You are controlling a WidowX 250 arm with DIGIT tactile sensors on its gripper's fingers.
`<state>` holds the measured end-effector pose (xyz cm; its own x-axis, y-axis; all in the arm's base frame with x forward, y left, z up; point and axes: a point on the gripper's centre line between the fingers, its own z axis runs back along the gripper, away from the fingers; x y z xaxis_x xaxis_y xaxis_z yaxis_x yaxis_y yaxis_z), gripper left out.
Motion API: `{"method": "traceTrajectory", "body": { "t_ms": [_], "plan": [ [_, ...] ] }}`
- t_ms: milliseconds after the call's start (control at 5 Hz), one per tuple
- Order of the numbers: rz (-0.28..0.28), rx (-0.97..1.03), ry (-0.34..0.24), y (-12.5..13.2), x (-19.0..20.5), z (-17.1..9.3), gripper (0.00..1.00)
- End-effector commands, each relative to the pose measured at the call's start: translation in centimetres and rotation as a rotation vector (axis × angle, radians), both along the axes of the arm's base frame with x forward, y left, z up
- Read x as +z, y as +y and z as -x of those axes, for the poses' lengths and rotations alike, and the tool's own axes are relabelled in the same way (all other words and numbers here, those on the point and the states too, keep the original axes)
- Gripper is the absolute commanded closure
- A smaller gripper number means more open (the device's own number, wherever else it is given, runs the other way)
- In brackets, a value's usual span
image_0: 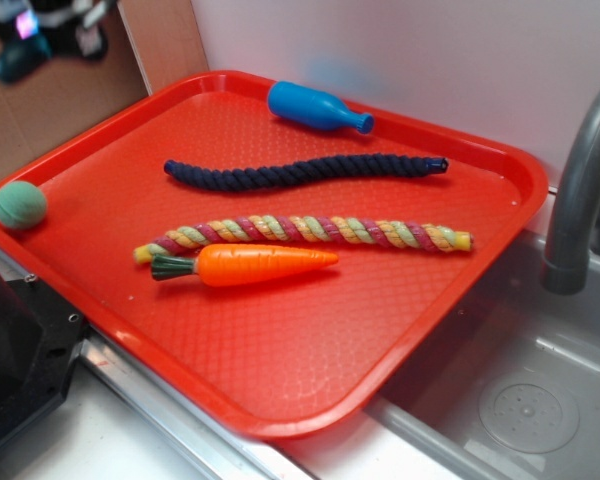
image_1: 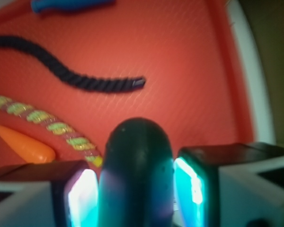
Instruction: Grab the plastic pickle.
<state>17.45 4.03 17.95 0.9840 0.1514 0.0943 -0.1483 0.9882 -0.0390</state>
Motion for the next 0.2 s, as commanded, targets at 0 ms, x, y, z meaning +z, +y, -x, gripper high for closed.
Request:
{"method": "traceTrajectory", "body": {
  "t_ms": [0],
  "plan": [
    [-0.062,-0.011,-0.08,-1.18,6.35,-0.7,1.0]
  ]
}}
